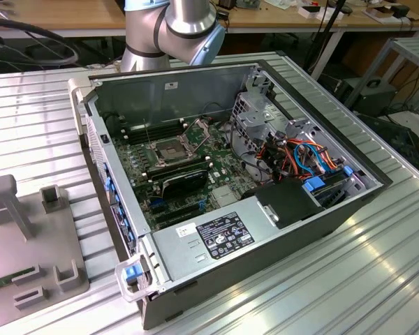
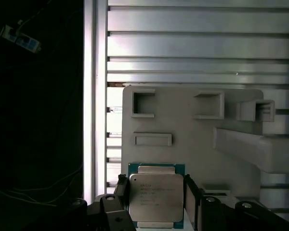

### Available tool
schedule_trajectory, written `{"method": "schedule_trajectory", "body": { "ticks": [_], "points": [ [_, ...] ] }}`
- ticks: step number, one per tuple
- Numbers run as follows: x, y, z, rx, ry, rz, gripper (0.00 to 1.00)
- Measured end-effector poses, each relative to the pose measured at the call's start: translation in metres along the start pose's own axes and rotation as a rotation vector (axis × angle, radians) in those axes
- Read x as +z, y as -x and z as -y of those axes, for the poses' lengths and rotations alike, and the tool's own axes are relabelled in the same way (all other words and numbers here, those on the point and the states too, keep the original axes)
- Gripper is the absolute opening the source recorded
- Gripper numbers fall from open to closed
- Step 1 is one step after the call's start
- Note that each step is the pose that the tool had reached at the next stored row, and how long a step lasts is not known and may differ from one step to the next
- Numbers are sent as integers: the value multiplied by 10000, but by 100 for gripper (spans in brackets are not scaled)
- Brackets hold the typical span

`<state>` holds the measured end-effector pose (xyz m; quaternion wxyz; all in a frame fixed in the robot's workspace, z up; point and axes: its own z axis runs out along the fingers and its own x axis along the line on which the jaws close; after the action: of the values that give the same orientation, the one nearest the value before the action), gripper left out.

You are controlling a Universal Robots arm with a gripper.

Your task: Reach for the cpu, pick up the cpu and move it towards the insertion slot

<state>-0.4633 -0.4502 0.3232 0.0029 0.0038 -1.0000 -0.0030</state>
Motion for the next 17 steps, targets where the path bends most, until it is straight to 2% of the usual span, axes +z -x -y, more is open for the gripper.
{"method": "schedule_trajectory", "body": {
  "ticks": [6, 8, 13, 16, 17],
  "points": [
    [-89, 0, -5, 0, -13, 0, 55],
    [-143, -1, -9, 0, -26, 0, 55],
    [-222, -1, -16, 0, -58, 0, 55],
    [-342, -2, -24, 0, -75, 0, 55],
    [-364, -2, -26, 0, -78, 1, 55]
  ]
}}
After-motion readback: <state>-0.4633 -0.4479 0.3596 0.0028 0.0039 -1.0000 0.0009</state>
